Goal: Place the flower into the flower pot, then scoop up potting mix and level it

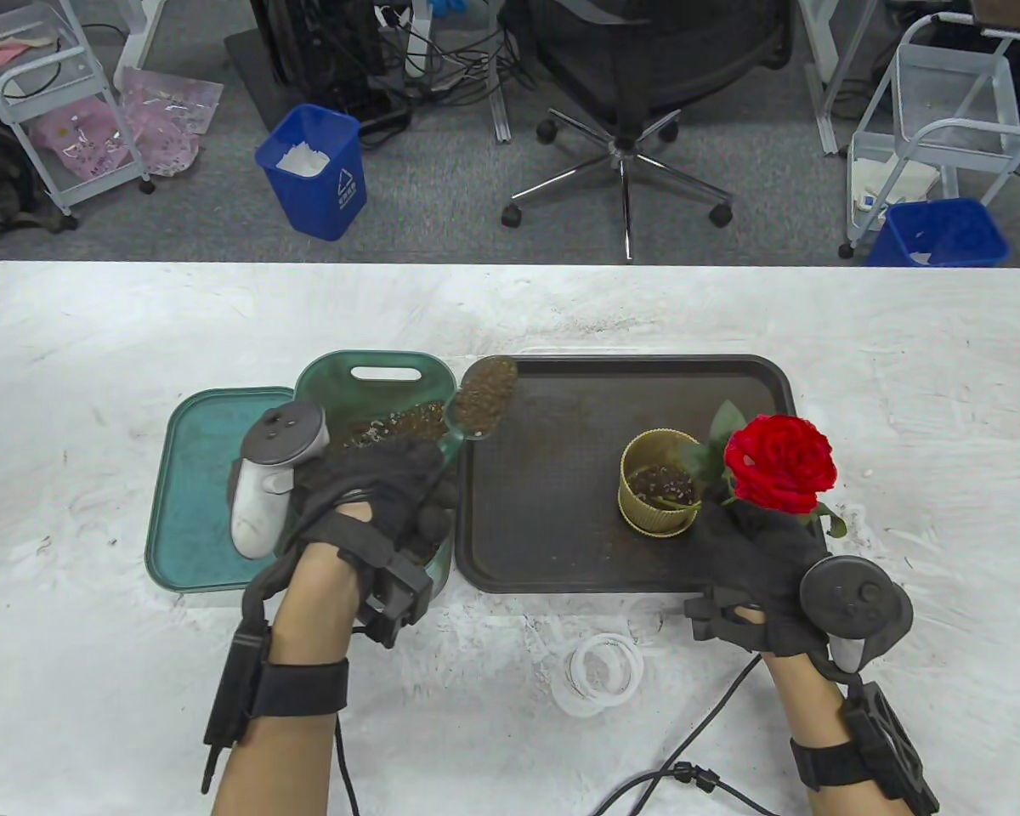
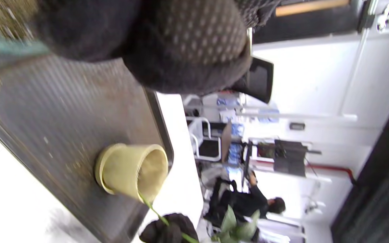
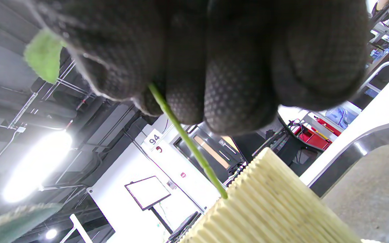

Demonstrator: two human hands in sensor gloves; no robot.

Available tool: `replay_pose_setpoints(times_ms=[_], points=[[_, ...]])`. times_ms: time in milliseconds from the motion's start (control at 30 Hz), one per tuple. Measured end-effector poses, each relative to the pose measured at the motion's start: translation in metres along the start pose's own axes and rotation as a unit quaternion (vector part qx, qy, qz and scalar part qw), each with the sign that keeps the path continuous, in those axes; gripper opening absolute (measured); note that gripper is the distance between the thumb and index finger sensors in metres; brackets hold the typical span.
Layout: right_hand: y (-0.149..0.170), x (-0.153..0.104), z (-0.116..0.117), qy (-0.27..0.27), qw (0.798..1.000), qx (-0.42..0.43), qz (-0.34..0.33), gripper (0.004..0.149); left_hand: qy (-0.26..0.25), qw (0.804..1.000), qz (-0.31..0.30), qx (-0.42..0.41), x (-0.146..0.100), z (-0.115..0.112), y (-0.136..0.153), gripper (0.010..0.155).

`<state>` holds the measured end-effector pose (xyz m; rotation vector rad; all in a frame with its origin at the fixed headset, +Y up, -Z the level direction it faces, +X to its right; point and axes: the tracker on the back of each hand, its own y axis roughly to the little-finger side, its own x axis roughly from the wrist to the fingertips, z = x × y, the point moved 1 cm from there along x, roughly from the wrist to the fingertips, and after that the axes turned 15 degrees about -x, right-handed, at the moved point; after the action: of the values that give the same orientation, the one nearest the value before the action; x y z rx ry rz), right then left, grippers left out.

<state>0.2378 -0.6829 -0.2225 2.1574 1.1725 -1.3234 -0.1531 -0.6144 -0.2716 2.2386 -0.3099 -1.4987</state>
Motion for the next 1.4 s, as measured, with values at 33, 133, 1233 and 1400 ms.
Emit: replay_pose_setpoints(times_ms=[33, 133, 1233, 1400], points=[[0.0, 0.0, 0.0, 0.0, 1.0, -0.001, 0.0, 0.037, 0.016, 1.0, -0.002, -0.005, 0.007, -0.009, 0.003, 0.057], [0.0, 0.0, 0.0, 0.001, 1.0, -0.002, 0.0, 0.037, 0.056, 0.998, -0.005, -0.014, 0.027, -0.038, 0.014, 0.057], [0.0, 0.0, -0.001, 0.006, 1.0, -0.009, -0.005, 0.037, -0.114, 0.941, -0.058, 0.312, 0.078, -0.132, 0.059, 0.057], [-0.001, 0.0, 0.0, 0.006, 1.0, -0.01, -0.006, 0.037, -0.151, 0.916, -0.084, 0.363, 0.071, -0.141, 0.055, 0.057]])
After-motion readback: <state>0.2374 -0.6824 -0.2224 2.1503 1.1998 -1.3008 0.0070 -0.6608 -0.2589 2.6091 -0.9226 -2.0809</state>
